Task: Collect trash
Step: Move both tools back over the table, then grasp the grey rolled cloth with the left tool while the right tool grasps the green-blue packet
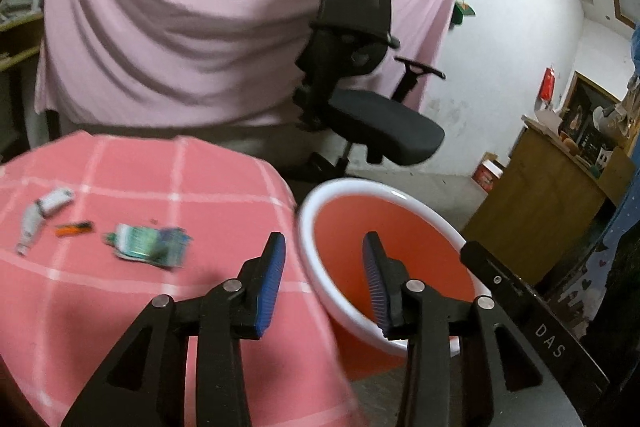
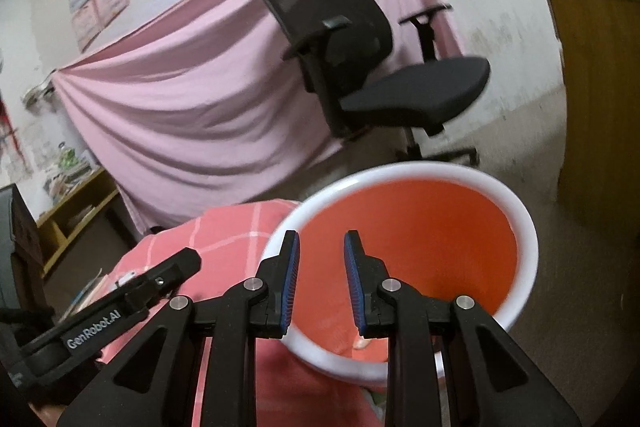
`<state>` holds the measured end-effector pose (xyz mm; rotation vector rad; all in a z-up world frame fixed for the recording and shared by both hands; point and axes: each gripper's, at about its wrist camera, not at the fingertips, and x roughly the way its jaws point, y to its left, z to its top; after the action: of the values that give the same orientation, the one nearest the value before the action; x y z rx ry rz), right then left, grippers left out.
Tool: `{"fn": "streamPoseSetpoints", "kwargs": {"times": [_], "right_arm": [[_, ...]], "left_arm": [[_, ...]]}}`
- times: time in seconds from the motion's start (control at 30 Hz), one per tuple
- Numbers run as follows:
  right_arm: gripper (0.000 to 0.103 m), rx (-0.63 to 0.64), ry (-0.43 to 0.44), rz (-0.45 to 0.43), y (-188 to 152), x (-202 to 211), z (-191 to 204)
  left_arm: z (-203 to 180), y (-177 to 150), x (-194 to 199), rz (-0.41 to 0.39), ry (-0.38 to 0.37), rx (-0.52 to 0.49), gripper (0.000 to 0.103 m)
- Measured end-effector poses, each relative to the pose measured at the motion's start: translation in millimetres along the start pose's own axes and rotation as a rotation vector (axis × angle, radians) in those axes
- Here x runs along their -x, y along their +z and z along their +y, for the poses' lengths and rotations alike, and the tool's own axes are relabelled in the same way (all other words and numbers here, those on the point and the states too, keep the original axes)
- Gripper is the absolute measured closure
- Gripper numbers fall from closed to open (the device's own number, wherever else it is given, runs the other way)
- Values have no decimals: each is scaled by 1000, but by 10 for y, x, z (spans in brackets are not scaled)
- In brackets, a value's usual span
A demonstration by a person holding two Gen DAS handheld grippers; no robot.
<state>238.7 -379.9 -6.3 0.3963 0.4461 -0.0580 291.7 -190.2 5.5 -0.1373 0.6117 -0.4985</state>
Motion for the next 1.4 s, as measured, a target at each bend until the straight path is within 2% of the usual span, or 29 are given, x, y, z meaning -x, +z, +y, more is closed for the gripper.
{"fn": "streamPoseSetpoints", "kwargs": {"times": [0.07,0.17,0.27,0.33,0.37,0.4,0.47,0.57,0.63,0.67,0.77,1.0,1.23,1.4], "right_arm": [[80,33,10,-28,0,27,117],[67,63,31,-70,-5,57,293],[64,89,55,-110,-13,72,474],[56,104,67,-140,-25,88,595],[48,112,69,-160,-32,101,660],[39,123,72,-183,-44,119,728],[27,142,84,-224,-64,159,839],[17,183,106,-281,-103,221,1003],[5,212,115,-313,-145,267,1089],[0,227,117,-333,-168,289,1130],[0,280,140,-366,-215,338,1242],[0,381,161,-395,-330,356,1414],[0,460,175,-372,-383,210,1571],[0,490,179,-309,-322,-69,1676]], "left_arm": [[74,-5,132,-30,26,-7,68],[209,-20,352,-81,67,-11,68],[363,-65,607,-137,116,-20,62],[456,-84,749,-173,146,-25,58],[497,-92,799,-189,159,-27,57],[555,-100,882,-212,178,-30,52],[643,-116,1006,-252,206,-32,46],[804,-189,1241,-328,243,-27,33],[904,-236,1360,-371,242,-23,7],[958,-283,1444,-403,240,-20,3],[1093,-371,1597,-456,256,-5,2],[1378,-526,1699,-486,332,20,2],[1643,-540,1744,-537,404,30,2],[1802,-465,1644,-551,442,34,2]]}}
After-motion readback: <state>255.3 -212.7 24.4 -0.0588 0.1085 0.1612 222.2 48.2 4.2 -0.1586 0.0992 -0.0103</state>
